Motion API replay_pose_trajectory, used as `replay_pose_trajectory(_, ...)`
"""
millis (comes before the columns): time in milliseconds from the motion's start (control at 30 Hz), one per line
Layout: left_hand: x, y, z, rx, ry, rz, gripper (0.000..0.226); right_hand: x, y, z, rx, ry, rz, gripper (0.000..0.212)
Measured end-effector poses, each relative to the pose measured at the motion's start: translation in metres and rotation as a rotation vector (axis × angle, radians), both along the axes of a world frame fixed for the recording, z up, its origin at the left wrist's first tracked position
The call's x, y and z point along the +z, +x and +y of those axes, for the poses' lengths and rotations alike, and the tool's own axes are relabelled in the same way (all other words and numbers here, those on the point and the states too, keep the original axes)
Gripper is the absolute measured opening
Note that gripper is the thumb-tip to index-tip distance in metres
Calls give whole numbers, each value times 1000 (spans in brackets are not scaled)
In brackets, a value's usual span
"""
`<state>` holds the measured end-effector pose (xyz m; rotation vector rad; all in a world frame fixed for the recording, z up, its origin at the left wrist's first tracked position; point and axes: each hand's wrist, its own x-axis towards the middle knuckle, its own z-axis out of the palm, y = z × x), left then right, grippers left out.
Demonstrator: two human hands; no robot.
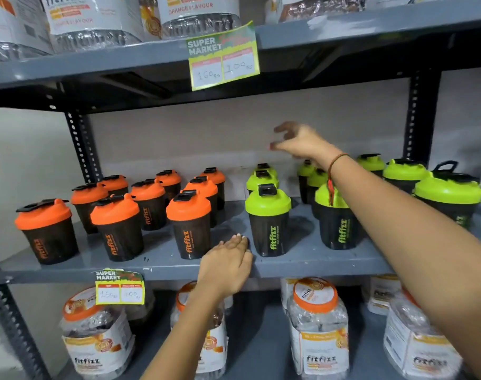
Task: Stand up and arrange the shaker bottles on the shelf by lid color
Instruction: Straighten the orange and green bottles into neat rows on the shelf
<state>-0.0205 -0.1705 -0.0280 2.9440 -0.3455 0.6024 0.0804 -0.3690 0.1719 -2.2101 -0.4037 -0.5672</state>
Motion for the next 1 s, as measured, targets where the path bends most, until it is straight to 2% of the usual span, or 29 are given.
replay_pose_trajectory(100,0,-2,-2,14,1,10,73,0,-31,-38,-104,148,-233,42)
replay_pose_trajectory(200,1,-2,-1,8,-9,14,87,-25,-62,-72,-138,310,-291,43)
replay_pose_trajectory(267,1,-2,-2,10,-14,20,87,-54,-74,-88,-148,328,-247,58)
replay_pose_trajectory(367,3,-4,-3,13,-24,45,77,-100,-85,-101,-128,371,-104,98)
replay_pose_trajectory(433,4,-6,-4,12,-22,50,81,-124,-87,-105,-89,358,13,124)
replay_pose_trajectory(467,4,-6,-4,10,-22,53,83,-134,-88,-105,-82,320,58,130)
replay_pose_trajectory(533,4,-5,-3,12,-24,60,83,-147,-87,-105,-67,244,111,132)
replay_pose_trajectory(667,4,-2,-1,6,-35,69,96,-157,-83,-103,-79,120,122,128)
replay_pose_trajectory(833,3,0,1,1,-19,67,99,-161,-80,-105,-87,131,127,128)
replay_pose_trajectory(933,1,1,2,-1,-23,58,97,-162,-81,-105,-84,136,120,127)
replay_pose_trajectory(1000,1,2,2,8,-29,54,86,-163,-80,-106,-102,115,110,127)
